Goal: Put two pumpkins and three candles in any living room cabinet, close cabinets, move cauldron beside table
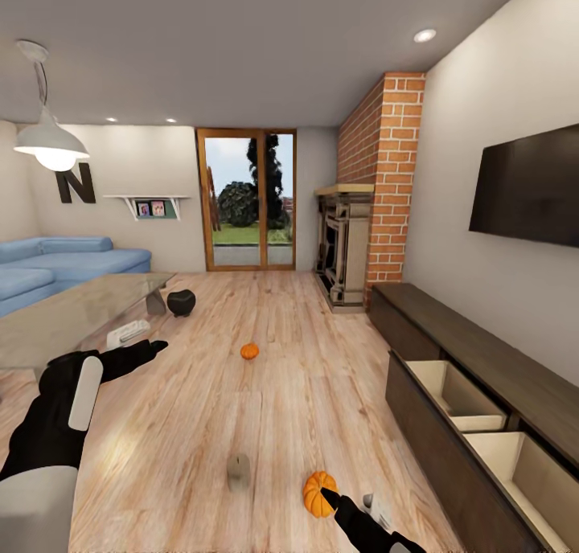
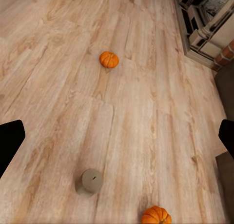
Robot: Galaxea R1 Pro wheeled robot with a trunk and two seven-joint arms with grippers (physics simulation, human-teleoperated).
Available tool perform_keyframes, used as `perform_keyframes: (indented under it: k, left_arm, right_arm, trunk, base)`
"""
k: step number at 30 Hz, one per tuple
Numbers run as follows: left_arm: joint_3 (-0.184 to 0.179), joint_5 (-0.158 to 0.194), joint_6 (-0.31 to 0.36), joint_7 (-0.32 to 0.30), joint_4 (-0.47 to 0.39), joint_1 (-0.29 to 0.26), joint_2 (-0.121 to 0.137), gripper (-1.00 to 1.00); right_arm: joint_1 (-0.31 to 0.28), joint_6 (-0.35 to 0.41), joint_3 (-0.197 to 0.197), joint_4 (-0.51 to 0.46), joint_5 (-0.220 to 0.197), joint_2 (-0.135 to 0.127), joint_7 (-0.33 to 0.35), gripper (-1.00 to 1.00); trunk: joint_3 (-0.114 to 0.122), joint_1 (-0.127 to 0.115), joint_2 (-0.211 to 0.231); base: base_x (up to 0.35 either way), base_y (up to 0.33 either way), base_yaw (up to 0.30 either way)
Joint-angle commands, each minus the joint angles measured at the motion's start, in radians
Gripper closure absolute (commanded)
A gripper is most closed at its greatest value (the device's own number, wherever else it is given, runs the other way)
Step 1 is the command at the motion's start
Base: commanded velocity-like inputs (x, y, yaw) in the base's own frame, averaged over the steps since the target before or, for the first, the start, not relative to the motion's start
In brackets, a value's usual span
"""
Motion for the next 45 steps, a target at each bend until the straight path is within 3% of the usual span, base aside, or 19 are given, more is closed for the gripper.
perform_keyframes:
  k: [1, 28, 31, 34, 38, 45]
  left_arm:
    - [0.001, 0.003, 0.005, 0.001, -0.002, 0.000, 0.000, -1.00]
    - [0.001, 0.003, 0.007, -0.001, -0.027, 0.002, -0.001, -1.00]
    - [0.001, 0.004, 0.008, -0.001, -0.028, 0.002, 0.000, -1.00]
    - [0.001, 0.004, 0.008, -0.002, -0.028, 0.002, 0.001, -1.00]
    - [0.001, 0.004, 0.009, -0.019, -0.028, 0.002, 0.000, -1.00]
    - [0.001, 0.003, 0.010, -0.029, -0.028, 0.002, 0.002, -1.00]
  right_arm:
    - [-0.001, 0.004, 0.005, 0.000, -0.011, 0.000, 0.002, -1.00]
    - [-0.001, 0.011, -0.005, 0.002, -0.014, -0.003, 0.000, -1.00]
    - [-0.002, 0.027, -0.053, 0.001, -0.013, -0.007, -0.003, -1.00]
    - [-0.010, 0.116, -0.127, 0.001, -0.013, -0.019, -0.009, -1.00]
    - [-0.013, 0.172, -0.205, 0.001, -0.011, -0.025, -0.014, -1.00]
    - [-0.015, 0.189, -0.238, 0.002, -0.008, -0.027, -0.015, -1.00]
  trunk:
    - [-0.004, 0.004, -0.008]
    - [-0.089, 0.107, -0.197]
    - [-0.098, 0.119, -0.218]
    - [-0.108, 0.130, -0.239]
    - [-0.120, 0.146, -0.267]
    - [-0.142, 0.172, -0.316]
  base:
    - [0.000, 0.000, 0.000]
    - [0.000, 0.000, 0.000]
    - [0.000, 0.000, 0.000]
    - [0.000, 0.000, 0.000]
    - [0.000, 0.000, 0.000]
    - [0.000, 0.000, 0.000]
